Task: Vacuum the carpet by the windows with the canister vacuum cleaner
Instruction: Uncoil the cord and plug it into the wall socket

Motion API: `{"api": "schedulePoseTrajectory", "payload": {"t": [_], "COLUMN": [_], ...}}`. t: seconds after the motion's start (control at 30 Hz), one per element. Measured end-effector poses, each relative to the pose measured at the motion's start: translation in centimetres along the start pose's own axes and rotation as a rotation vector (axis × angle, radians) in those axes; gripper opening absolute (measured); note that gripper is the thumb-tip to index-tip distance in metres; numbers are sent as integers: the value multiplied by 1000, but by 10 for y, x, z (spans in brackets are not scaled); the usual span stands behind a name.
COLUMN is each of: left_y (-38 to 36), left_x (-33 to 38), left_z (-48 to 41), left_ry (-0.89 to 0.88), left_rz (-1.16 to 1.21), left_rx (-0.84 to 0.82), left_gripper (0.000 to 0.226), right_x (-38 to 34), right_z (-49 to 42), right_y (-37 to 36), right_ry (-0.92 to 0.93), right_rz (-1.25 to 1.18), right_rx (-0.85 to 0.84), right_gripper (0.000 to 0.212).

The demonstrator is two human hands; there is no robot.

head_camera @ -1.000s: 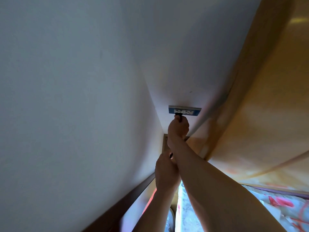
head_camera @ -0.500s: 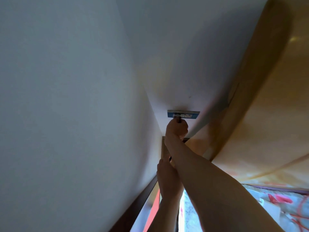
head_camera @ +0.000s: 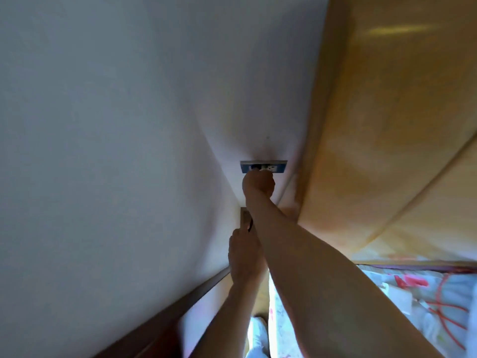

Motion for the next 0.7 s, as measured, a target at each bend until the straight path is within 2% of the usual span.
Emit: {"api": "schedulePoseTrajectory", "payload": {"t": [0.07,0.17,0.23,0.37,0.5,0.7], "left_y": [1,1,-3,0,19,76], "left_x": [-4,-12,-16,-21,-43,-107], "left_z": [6,18,31,70,117,207], "left_ry": [-3,-28,-56,-187,-304,-360], "left_rz": [-83,-124,-227,-484,-726,-683], "left_rx": [-26,-90,-209,-396,-386,-336], "left_gripper": [34,26,23,25,29,32], "right_x": [-3,-1,5,21,31,74], "right_z": [19,54,73,121,182,280], "right_y": [10,19,32,59,84,104], "right_ry": [106,363,497,625,854,993], "right_rz": [134,376,519,747,1005,1229], "right_rx": [-30,-129,-163,-307,-287,-223], "right_gripper": [33,31,25,23,22,14]}}
Point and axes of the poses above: each hand's wrist, its own z-axis away from the middle knuckle, its own y-axis out of the back of the hand, x = y × z, the point moved 6 cm from there along -z, towards the middle knuckle, and after that the axes turned 3 degrees about z, right-handed, at the moved point
